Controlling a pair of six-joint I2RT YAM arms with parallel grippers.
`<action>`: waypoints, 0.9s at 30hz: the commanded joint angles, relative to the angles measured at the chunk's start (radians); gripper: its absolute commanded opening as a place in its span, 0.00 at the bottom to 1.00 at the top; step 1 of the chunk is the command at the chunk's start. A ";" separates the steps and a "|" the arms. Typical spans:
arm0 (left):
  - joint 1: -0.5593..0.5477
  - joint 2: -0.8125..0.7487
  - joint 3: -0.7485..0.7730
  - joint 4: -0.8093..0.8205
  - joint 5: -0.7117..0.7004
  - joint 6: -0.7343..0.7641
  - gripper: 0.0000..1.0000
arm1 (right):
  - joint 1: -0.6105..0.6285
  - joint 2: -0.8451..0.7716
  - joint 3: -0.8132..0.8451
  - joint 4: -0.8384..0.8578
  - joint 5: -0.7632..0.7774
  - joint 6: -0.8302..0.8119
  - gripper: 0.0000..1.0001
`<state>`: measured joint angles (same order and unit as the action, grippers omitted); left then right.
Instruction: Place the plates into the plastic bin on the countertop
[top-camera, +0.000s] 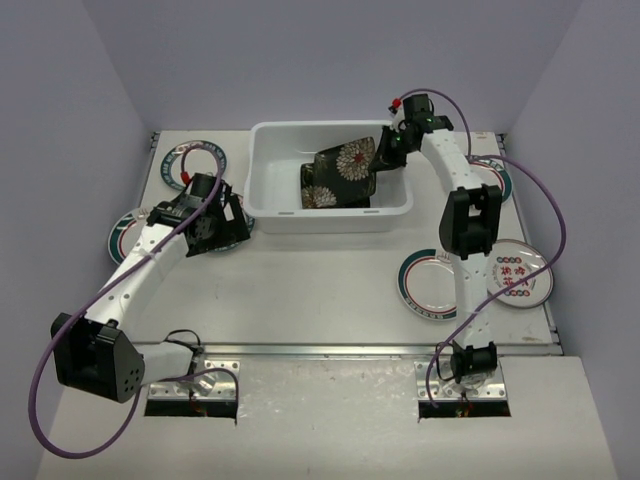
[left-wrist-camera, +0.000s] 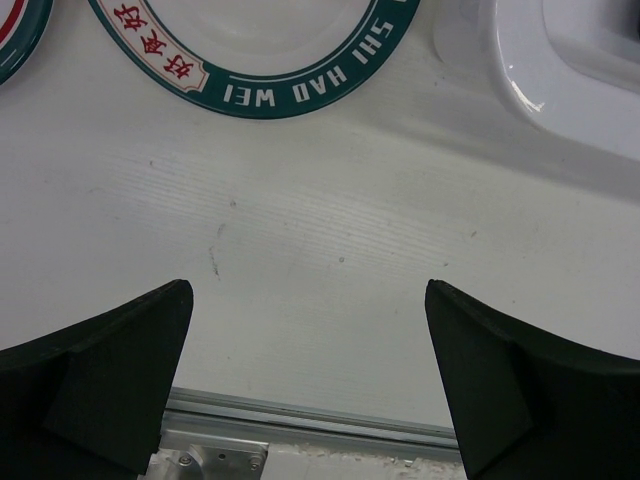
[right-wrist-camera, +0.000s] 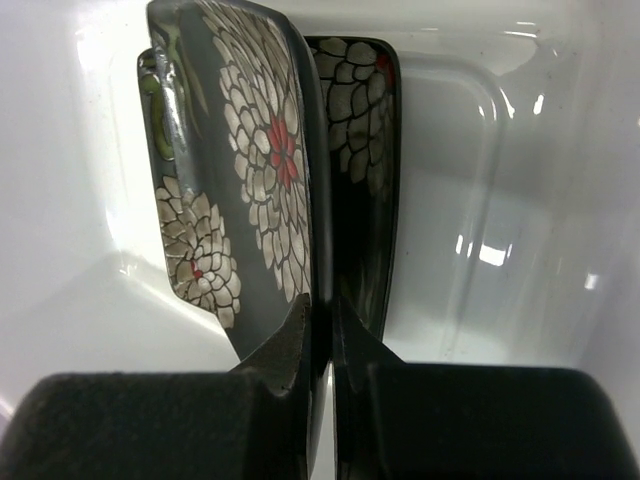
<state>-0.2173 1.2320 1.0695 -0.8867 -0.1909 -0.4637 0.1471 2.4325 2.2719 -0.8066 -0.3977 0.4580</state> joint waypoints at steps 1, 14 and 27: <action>-0.010 -0.007 -0.010 0.022 -0.016 0.029 1.00 | 0.057 -0.001 0.031 0.122 -0.069 -0.004 0.10; -0.010 -0.015 -0.053 0.011 -0.017 0.036 1.00 | 0.098 -0.040 -0.046 0.138 0.108 -0.002 0.43; -0.011 0.003 -0.061 0.027 0.020 0.031 1.00 | 0.097 -0.253 0.050 0.121 0.195 0.013 0.99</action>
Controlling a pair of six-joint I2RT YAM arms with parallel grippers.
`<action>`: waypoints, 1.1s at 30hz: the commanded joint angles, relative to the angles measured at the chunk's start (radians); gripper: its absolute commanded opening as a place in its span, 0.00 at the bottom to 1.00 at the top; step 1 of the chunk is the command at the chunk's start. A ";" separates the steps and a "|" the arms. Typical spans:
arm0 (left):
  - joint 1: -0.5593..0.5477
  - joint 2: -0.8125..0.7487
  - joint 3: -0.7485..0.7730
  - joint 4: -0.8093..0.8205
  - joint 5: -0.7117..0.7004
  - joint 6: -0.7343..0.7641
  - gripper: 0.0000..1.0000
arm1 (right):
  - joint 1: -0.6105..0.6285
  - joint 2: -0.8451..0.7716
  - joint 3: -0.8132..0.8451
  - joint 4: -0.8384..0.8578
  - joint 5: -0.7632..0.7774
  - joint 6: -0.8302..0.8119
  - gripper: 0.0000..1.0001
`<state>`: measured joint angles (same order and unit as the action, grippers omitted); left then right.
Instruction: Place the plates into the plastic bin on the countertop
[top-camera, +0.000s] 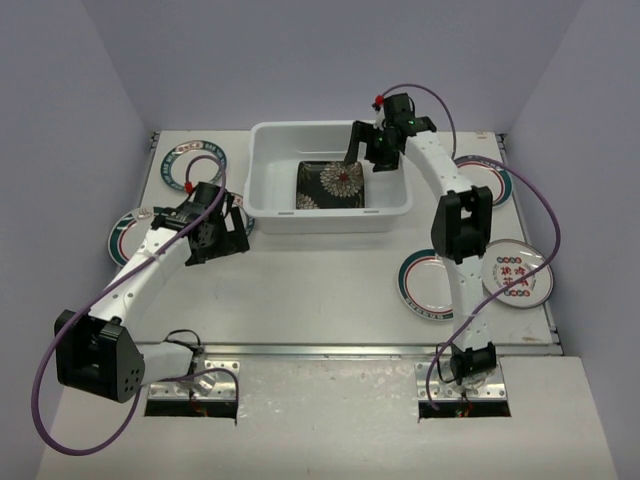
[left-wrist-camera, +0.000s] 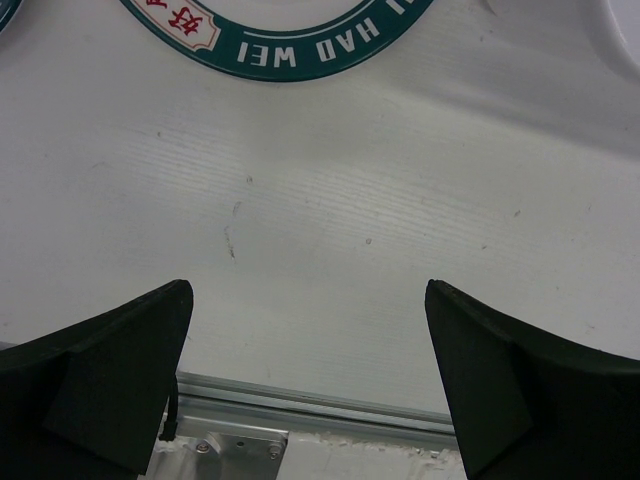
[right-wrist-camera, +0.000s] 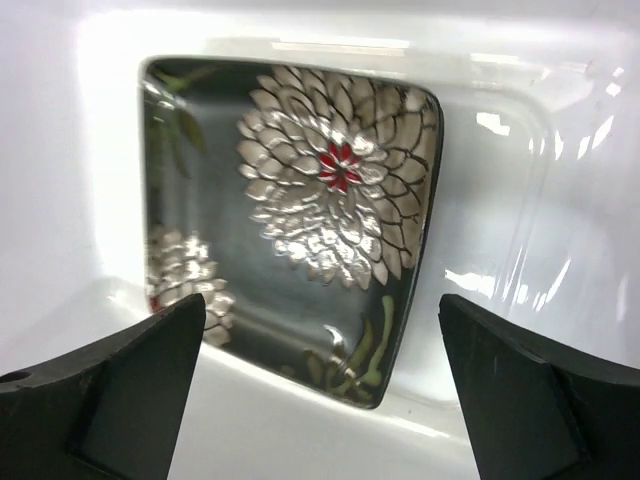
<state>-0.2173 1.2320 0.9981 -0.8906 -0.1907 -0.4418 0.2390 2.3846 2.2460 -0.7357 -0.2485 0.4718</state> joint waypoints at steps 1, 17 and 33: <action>-0.011 0.006 0.013 0.035 0.026 0.011 1.00 | 0.005 -0.241 0.072 0.049 0.053 -0.003 0.99; -0.368 0.334 0.105 0.484 0.341 -0.258 1.00 | -0.033 -1.034 -0.852 0.079 0.077 0.176 0.99; -0.658 0.824 0.239 1.025 0.418 -0.589 0.99 | -0.035 -1.536 -1.201 -0.081 0.129 0.232 0.99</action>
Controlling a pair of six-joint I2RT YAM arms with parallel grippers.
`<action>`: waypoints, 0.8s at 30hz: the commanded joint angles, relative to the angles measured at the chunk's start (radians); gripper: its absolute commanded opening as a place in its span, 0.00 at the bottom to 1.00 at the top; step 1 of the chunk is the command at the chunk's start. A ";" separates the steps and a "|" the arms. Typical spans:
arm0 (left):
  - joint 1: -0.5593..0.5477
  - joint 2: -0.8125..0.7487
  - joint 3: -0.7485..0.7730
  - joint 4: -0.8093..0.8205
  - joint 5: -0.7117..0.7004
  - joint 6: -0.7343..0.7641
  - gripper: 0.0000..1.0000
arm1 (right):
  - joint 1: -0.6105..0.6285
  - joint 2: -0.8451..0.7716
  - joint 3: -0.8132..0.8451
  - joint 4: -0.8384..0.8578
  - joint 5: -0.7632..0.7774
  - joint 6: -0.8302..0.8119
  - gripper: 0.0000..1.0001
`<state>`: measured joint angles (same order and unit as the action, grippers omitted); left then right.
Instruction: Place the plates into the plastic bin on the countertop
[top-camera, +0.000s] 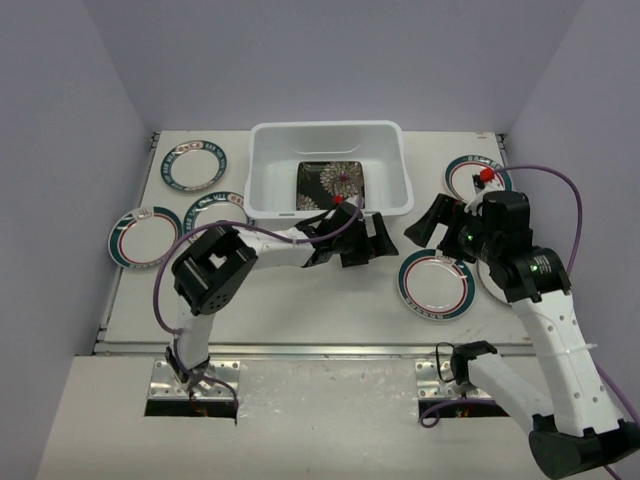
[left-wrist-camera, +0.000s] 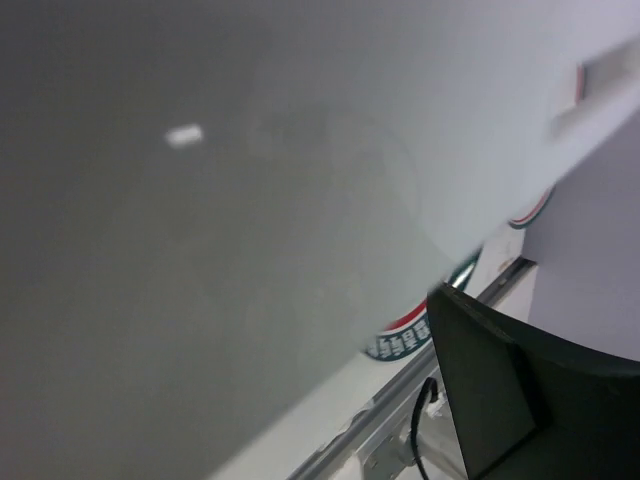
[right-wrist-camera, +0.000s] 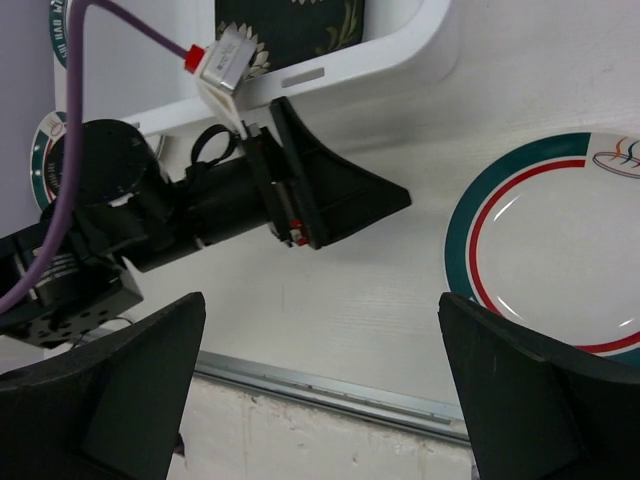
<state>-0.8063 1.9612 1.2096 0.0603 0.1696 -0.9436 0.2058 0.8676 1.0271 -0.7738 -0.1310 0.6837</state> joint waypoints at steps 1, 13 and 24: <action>-0.080 0.109 0.040 0.087 0.062 -0.099 0.96 | -0.002 -0.034 0.018 -0.061 0.007 0.026 0.99; -0.163 0.131 0.005 0.052 -0.042 -0.070 0.96 | 0.000 -0.084 0.016 -0.096 -0.022 0.031 0.99; -0.202 0.136 -0.027 -0.007 -0.112 -0.091 0.98 | 0.000 -0.108 -0.004 -0.086 -0.042 0.056 0.99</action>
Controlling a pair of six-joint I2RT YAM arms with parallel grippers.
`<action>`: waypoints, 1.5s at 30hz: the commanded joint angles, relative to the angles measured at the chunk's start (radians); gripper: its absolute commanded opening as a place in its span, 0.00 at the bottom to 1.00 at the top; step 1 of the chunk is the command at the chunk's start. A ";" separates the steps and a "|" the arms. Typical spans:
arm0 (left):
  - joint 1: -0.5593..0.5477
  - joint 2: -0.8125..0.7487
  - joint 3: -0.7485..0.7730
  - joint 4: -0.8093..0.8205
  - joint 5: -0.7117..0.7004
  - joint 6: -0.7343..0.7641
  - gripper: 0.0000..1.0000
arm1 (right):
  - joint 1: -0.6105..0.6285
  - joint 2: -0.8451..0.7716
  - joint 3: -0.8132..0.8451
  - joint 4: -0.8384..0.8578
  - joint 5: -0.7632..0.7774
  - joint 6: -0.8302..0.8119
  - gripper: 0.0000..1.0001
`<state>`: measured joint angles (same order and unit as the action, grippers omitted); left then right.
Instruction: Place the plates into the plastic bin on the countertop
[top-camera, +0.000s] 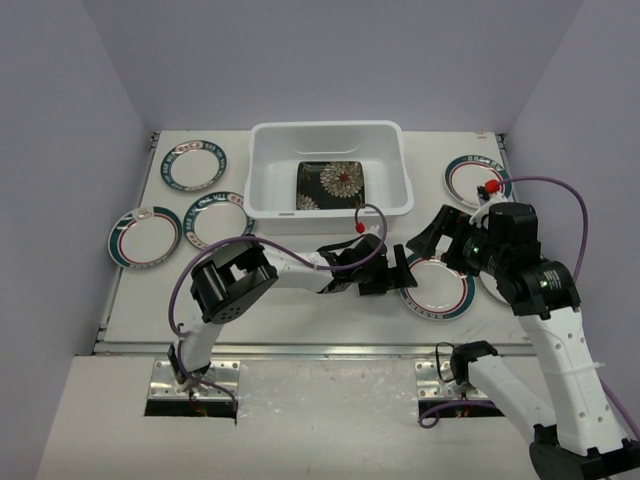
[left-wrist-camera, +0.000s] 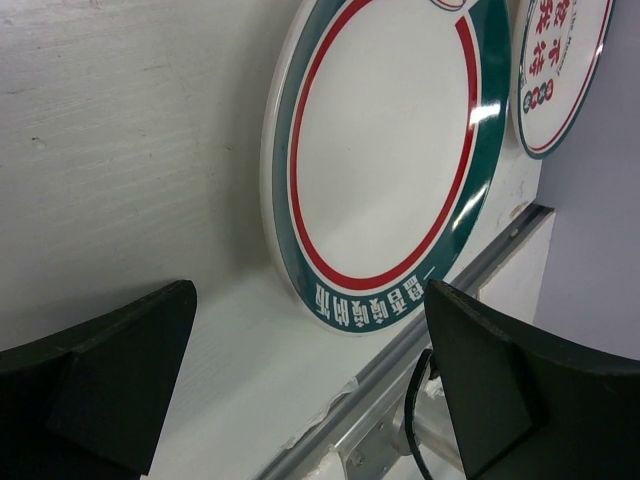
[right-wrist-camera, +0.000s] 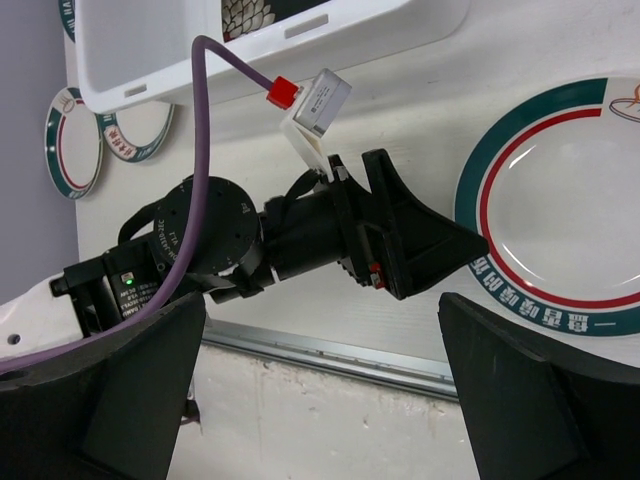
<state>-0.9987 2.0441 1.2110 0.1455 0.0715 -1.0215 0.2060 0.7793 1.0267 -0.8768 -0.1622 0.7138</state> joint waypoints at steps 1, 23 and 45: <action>-0.008 0.065 -0.025 -0.083 -0.009 -0.010 0.98 | 0.000 -0.022 -0.007 0.018 -0.013 0.026 0.99; -0.005 0.183 -0.045 -0.037 -0.046 -0.047 0.18 | 0.000 -0.060 -0.008 -0.006 -0.064 0.057 0.99; 0.076 -0.678 -0.111 -0.450 -0.146 0.113 0.00 | 0.001 -0.001 0.088 0.020 -0.029 0.050 0.99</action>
<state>-0.9895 1.5420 1.0459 -0.1915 -0.0458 -0.9579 0.2062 0.7511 1.0227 -0.9003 -0.2092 0.7597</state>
